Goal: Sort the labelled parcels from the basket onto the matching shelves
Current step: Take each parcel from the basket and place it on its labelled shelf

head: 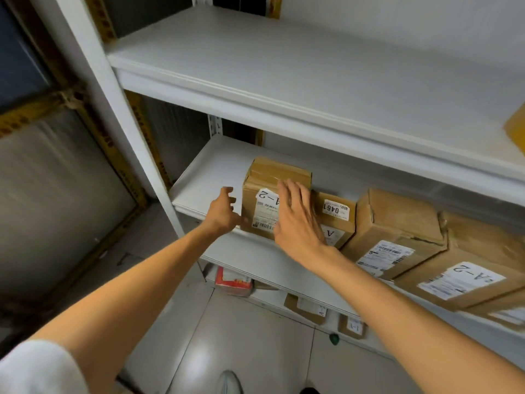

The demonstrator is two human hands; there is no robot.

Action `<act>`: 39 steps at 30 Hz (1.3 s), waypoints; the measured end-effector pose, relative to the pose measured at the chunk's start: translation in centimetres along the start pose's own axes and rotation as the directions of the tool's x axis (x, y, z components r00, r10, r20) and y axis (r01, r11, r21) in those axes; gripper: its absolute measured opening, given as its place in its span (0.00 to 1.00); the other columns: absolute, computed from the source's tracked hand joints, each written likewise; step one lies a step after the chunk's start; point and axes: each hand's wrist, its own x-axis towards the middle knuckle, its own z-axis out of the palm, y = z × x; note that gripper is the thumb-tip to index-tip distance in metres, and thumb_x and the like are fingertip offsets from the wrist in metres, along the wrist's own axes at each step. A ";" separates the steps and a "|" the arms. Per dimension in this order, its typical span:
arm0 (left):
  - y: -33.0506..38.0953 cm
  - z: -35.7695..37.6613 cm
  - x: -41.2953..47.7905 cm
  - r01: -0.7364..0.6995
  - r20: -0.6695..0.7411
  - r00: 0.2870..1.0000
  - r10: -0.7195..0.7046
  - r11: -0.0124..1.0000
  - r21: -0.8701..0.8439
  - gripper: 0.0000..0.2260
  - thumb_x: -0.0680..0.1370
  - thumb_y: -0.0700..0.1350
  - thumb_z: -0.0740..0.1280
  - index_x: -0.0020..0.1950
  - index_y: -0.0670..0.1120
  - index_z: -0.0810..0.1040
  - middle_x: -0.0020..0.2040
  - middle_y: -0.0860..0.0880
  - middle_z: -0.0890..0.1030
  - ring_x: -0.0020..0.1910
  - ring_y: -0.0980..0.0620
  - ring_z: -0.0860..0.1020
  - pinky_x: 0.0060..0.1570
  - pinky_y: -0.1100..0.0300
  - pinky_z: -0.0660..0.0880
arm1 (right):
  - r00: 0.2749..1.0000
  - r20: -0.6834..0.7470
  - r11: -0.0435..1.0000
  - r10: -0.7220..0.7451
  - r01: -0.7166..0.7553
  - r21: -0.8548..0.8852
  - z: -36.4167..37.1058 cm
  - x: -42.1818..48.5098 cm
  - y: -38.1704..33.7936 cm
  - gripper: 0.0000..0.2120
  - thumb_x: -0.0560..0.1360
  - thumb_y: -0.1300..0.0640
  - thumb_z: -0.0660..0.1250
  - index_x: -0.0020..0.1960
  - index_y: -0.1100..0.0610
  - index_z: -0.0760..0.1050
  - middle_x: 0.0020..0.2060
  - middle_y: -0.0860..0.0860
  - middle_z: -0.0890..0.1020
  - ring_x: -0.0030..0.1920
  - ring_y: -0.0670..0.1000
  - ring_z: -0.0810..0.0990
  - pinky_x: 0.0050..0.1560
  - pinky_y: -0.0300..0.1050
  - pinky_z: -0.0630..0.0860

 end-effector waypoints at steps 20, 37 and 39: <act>-6.6 -3.3 -30.1 0.564 -0.612 0.739 -0.280 0.754 0.337 0.22 0.71 0.48 0.74 0.63 0.49 0.73 0.60 0.49 0.77 0.58 0.47 0.75 0.54 0.54 0.74 | 0.428 0.444 0.583 -0.787 0.751 0.309 1.8 -5.3 -11.9 0.25 0.75 0.54 0.68 0.67 0.61 0.65 0.61 0.58 0.74 0.59 0.59 0.75 0.55 0.51 0.74; -4.9 24.1 -66.4 0.739 -0.684 0.027 -0.729 0.475 -0.478 0.20 0.68 0.50 0.75 0.58 0.51 0.76 0.55 0.51 0.80 0.54 0.49 0.78 0.51 0.54 0.76 | -0.411 0.402 -0.188 -0.818 0.852 0.490 0.2 -40.8 -15.6 0.26 0.74 0.50 0.69 0.65 0.63 0.65 0.60 0.61 0.73 0.58 0.61 0.72 0.55 0.52 0.73; -3.9 28.3 -71.1 0.706 -0.646 -0.065 -0.761 0.422 -0.568 0.20 0.69 0.47 0.74 0.59 0.48 0.76 0.55 0.51 0.79 0.55 0.50 0.77 0.47 0.59 0.73 | -0.508 0.373 -0.273 -0.776 0.805 0.527 -0.7 -46.5 -15.3 0.27 0.74 0.50 0.70 0.66 0.62 0.66 0.59 0.59 0.73 0.59 0.61 0.73 0.55 0.51 0.72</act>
